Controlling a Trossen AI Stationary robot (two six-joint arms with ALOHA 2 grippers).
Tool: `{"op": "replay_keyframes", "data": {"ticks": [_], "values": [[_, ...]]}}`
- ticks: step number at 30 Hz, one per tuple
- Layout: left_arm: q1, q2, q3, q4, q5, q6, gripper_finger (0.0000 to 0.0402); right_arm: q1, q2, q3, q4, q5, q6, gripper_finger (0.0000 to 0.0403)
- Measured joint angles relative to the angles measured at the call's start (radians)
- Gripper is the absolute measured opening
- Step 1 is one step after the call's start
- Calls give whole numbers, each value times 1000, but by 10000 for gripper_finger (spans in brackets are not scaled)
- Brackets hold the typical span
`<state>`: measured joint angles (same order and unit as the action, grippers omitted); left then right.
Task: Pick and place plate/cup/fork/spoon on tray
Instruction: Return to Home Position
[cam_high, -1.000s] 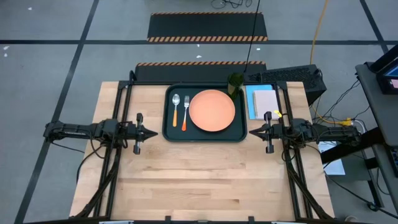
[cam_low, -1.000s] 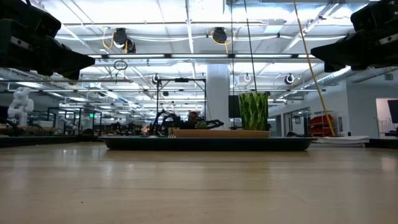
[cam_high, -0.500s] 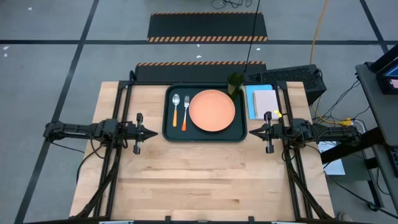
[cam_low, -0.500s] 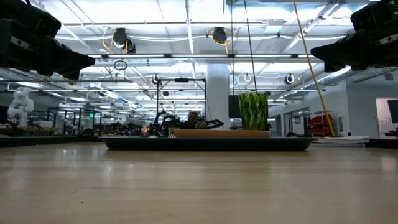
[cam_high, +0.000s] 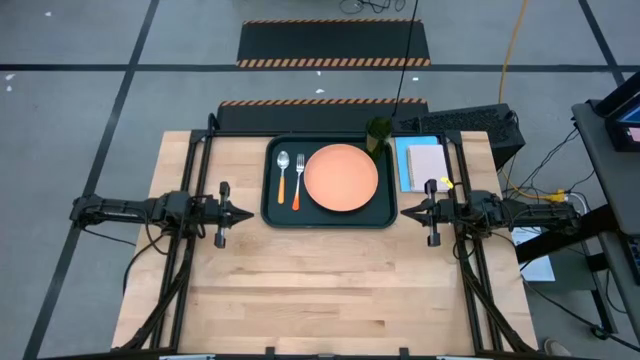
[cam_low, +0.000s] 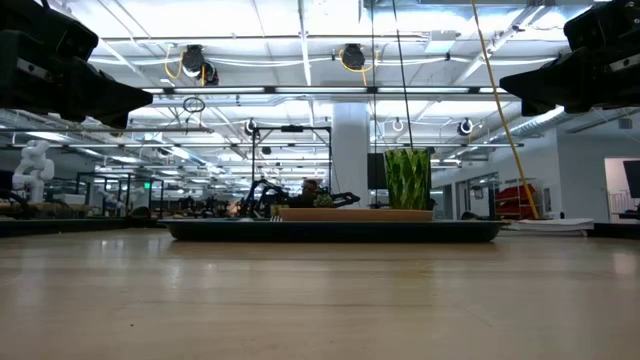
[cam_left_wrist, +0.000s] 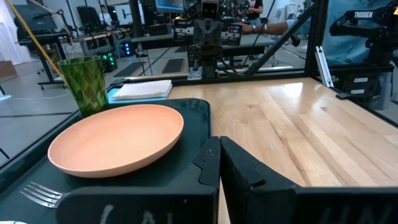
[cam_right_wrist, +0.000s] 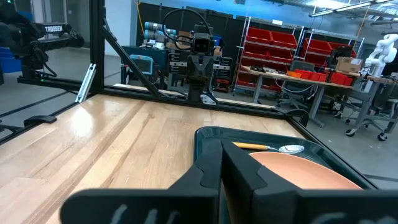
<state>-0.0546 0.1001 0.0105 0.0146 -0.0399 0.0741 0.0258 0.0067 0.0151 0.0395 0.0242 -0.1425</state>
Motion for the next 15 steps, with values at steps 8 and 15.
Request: {"op": "replay_keyframes", "data": {"ticks": [8,15], "values": [[0,0,-2,41,-6,0,6,0,0,0,0,0,0,0],[0,0,-2,44,-5,0,6,0,0,0,0,0,0,0]]}}
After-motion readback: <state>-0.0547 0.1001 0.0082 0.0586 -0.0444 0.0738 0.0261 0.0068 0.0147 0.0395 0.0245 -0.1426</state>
